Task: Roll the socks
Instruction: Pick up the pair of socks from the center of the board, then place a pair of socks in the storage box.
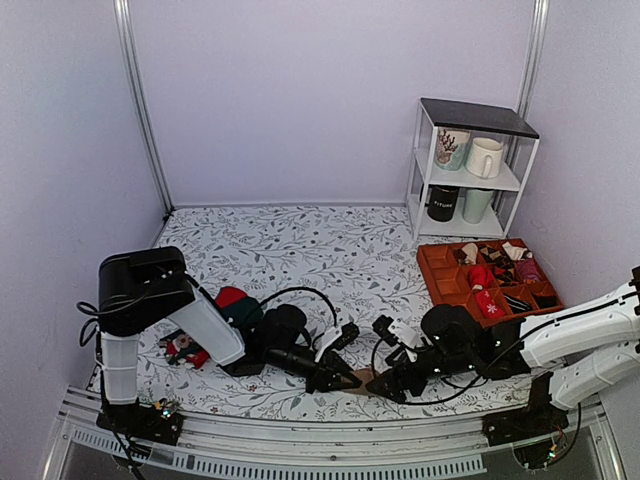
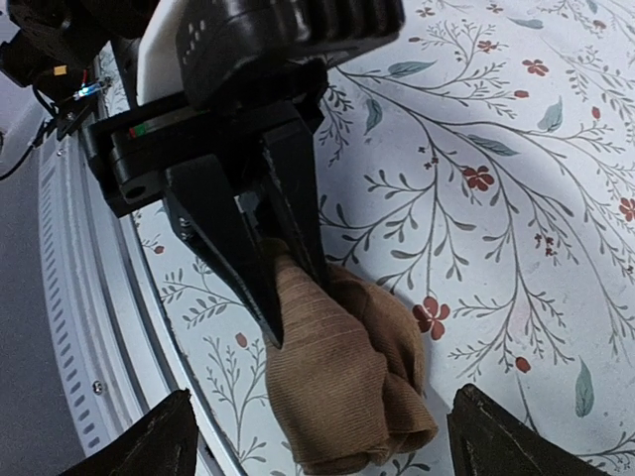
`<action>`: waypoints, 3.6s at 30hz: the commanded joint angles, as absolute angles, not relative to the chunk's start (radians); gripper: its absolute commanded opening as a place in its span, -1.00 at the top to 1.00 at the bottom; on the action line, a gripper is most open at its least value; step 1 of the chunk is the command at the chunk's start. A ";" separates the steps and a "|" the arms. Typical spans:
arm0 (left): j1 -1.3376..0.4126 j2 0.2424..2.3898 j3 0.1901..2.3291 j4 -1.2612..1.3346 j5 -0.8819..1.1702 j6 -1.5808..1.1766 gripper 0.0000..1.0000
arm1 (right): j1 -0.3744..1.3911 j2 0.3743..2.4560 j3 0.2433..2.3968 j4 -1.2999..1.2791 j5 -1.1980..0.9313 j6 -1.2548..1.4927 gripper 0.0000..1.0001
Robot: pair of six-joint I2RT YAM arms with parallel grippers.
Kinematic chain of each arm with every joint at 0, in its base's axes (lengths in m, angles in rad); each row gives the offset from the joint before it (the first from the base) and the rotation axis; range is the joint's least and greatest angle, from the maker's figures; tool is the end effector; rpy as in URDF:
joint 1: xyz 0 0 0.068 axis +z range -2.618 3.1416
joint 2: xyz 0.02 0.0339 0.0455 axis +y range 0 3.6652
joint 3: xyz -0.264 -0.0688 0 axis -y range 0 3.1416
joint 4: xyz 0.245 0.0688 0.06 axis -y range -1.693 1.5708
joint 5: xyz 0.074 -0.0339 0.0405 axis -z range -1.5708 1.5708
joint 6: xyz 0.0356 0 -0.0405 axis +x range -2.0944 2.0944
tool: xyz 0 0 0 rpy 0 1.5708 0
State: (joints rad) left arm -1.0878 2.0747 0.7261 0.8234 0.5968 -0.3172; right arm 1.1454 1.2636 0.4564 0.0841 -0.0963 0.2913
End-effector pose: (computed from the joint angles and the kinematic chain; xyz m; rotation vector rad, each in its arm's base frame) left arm 0.1446 -0.3188 0.0671 1.2505 1.9914 -1.4057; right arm 0.0939 0.2155 0.1572 -1.0592 2.1995 0.8133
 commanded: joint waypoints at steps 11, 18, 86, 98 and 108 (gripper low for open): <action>-1.103 2.211 0.648 0.364 0.571 -0.328 1.00 | 1.054 1.424 0.517 0.074 -0.284 0.351 -0.79; -1.104 2.221 0.650 0.366 0.577 -0.325 1.00 | 1.047 1.480 0.525 0.105 -0.325 0.348 -0.70; -0.889 1.369 0.599 0.319 0.258 -0.109 -0.97 | 0.291 1.140 0.711 -0.321 -0.130 0.278 1.00; -0.874 1.381 0.580 0.357 0.312 -0.126 -0.95 | 0.255 1.381 0.896 -0.227 -0.150 0.135 1.00; -0.873 1.335 0.546 0.381 0.287 -0.118 -0.96 | 0.254 1.491 0.985 -0.204 -0.102 -0.163 1.00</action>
